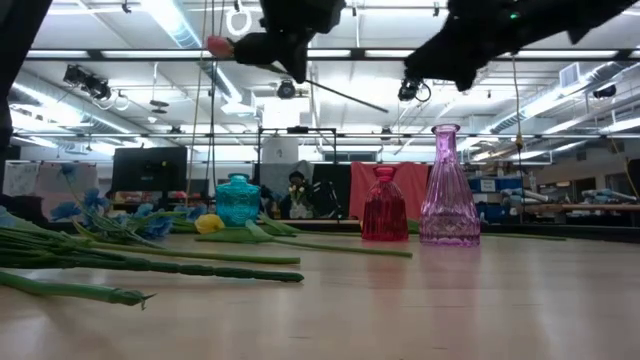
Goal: Sort flowers into vase by color
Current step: Put the middle pink flower into the blue vase
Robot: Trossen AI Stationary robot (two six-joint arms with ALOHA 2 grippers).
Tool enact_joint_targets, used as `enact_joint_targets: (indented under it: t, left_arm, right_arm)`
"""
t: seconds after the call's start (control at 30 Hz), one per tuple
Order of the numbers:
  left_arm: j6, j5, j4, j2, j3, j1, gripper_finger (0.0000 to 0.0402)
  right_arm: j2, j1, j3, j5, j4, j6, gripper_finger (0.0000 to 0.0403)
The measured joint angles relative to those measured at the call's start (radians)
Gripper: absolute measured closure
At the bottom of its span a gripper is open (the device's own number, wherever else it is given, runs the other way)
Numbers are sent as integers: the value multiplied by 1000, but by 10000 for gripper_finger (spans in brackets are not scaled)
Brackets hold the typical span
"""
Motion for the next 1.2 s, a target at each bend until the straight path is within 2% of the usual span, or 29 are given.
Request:
enact_joint_targets:
  t: [0.17, 0.33, 0.53, 0.7, 0.97, 1.07, 1.2]
  left_arm:
    - [63, 1, 92, 0, 0, 4, 384]
    - [123, 1, 135, 0, 0, 4, 384]
    - [128, 2, 191, 0, 0, 4, 384]
    - [151, 2, 204, 0, 0, 4, 384]
    - [148, 6, 209, 0, 0, 4, 382]
    - [127, 29, 219, 0, 0, 5, 367]
    - [71, 55, 322, -2, 0, -4, 320]
  right_arm:
    - [74, -53, 44, -13, -17, -94, 241]
    - [119, -68, 82, 18, -18, -169, 219]
    - [145, -75, 96, 43, -38, -214, 215]
    - [149, -90, 96, 45, -52, -214, 255]
    - [140, -91, 96, 44, -57, -214, 382]
    - [140, -91, 96, 45, -59, -204, 387]
    - [140, -91, 96, 72, -66, -180, 379]
